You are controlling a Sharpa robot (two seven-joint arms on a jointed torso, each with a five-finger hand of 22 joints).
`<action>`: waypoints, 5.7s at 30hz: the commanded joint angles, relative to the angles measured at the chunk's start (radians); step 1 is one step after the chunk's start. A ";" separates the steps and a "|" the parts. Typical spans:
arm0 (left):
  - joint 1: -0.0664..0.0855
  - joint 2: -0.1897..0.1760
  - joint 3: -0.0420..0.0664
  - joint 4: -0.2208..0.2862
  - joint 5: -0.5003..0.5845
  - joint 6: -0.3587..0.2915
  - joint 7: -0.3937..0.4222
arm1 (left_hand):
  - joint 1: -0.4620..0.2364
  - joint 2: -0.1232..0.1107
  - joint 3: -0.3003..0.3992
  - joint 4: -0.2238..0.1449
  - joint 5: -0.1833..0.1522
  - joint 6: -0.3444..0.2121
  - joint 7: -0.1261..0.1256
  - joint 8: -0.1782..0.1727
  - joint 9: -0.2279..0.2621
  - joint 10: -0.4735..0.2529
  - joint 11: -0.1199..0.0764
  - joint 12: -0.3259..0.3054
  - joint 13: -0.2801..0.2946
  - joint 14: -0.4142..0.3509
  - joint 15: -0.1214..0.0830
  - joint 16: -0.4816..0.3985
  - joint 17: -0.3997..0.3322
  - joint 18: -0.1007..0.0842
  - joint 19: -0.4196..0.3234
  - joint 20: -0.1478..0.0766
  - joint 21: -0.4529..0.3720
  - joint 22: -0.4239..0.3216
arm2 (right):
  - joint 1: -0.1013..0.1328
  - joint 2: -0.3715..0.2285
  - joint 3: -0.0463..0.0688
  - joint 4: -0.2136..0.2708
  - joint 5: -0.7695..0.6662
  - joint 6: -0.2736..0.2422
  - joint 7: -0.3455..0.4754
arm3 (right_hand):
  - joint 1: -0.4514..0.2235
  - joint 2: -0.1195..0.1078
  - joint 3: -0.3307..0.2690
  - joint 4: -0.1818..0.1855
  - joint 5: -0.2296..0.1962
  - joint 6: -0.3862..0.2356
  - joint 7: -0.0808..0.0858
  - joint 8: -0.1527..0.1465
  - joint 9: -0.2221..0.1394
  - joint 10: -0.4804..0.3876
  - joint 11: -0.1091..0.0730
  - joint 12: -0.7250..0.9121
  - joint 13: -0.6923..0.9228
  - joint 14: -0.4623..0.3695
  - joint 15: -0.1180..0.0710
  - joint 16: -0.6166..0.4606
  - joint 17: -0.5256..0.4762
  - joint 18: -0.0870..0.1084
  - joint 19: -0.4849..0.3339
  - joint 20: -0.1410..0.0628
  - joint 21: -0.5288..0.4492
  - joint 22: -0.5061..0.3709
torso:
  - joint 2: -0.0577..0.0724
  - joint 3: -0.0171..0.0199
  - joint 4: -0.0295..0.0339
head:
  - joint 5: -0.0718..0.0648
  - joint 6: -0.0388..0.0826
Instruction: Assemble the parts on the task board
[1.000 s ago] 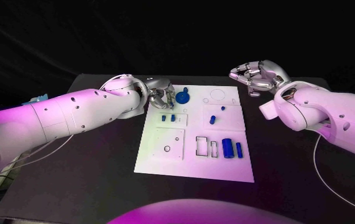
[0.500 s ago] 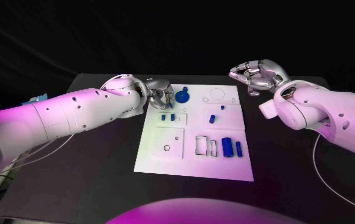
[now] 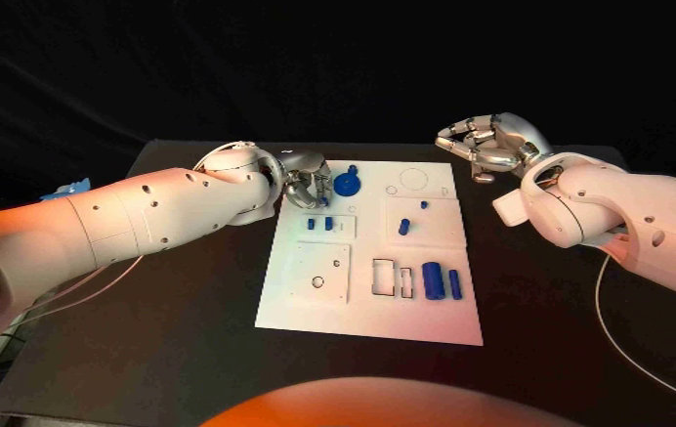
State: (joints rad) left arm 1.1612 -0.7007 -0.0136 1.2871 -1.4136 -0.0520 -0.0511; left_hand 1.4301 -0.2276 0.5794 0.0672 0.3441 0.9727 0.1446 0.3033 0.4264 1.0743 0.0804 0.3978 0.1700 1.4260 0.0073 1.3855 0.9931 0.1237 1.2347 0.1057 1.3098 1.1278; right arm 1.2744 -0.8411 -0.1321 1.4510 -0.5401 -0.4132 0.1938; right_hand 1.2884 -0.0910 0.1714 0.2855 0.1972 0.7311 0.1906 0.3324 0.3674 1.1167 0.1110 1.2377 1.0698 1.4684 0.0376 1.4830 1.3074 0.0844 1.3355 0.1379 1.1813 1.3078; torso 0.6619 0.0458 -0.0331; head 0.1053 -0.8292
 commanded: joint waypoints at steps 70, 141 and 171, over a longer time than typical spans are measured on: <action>0.000 -0.076 0.008 0.003 0.230 -0.092 0.077 | -0.038 -0.017 0.008 -0.020 0.003 -0.073 0.035 -0.092 -0.074 -0.063 0.037 -0.095 -0.035 -0.049 0.030 -0.034 -0.124 0.006 -0.070 0.028 -0.065 -0.099 | -0.003 -0.001 0.000 -0.031 -0.391 0.072 -0.082 | 0.154 -0.080 0.345 -0.147 -0.028 0.080 -0.006 0.045 -0.056 -0.192 -0.010 -0.653 -0.646 -0.027 -0.016 -0.138 -0.175 0.041 -0.083 -0.014 -0.201 -0.081 | -0.001 -0.0005 -0.0007 | -0.028 0.014; -0.006 -0.194 0.014 0.135 1.301 -0.048 0.512 | -0.074 0.030 -0.046 -0.034 0.001 -0.080 0.059 -0.040 -0.104 0.033 0.058 -0.159 -0.087 -0.462 0.090 -0.853 -0.748 0.056 -0.456 0.111 -0.772 -0.668 | -0.109 0.147 -0.005 -0.057 -1.213 0.213 -0.409 | 0.064 -0.073 0.462 -0.267 -0.105 0.236 -0.048 0.072 -0.071 -0.003 -0.039 -0.907 -0.863 0.033 -0.039 -0.064 -0.062 -0.008 0.064 -0.035 0.043 0.087 | 0.000 -0.0004 0.0000 | -0.080 0.009; -0.006 -0.193 0.014 0.125 1.297 -0.032 0.485 | -0.071 0.028 -0.050 -0.048 0.012 -0.108 0.077 -0.056 -0.117 0.008 0.075 -0.179 -0.091 -0.483 0.105 -0.877 -0.741 0.049 -0.476 0.120 -0.802 -0.679 | -0.113 0.126 -0.003 -0.018 -1.239 0.035 -0.423 | 0.058 -0.045 0.530 -0.340 -0.077 0.269 -0.059 0.091 -0.047 0.061 -0.053 -0.936 -0.858 0.034 -0.055 -0.068 -0.069 -0.016 0.082 -0.052 0.085 0.120 | -0.001 -0.0016 -0.0003 | -0.083 0.012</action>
State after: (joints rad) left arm 1.1544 -0.8954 -0.0005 1.4125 -0.1197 -0.1048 0.4369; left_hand 1.3540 -0.2037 0.5312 0.0246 0.3520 0.8705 0.2214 0.2529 0.3105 1.0846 0.1522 0.2236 0.0798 0.9452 0.1092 0.5129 0.2512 0.1708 0.7649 0.2218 0.5121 0.4502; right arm 1.1616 -0.7140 -0.1358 1.4252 -1.7707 -0.3385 -0.2280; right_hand 1.3581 -0.1364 0.6986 -0.0538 0.1240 0.9949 0.1265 0.4242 0.3187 1.1404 0.0874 0.3090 0.2125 1.4666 -0.0148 1.4136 1.2376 0.0807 1.4128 0.0860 1.2642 1.3073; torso 0.6610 0.0447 -0.0328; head 0.0223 -0.8177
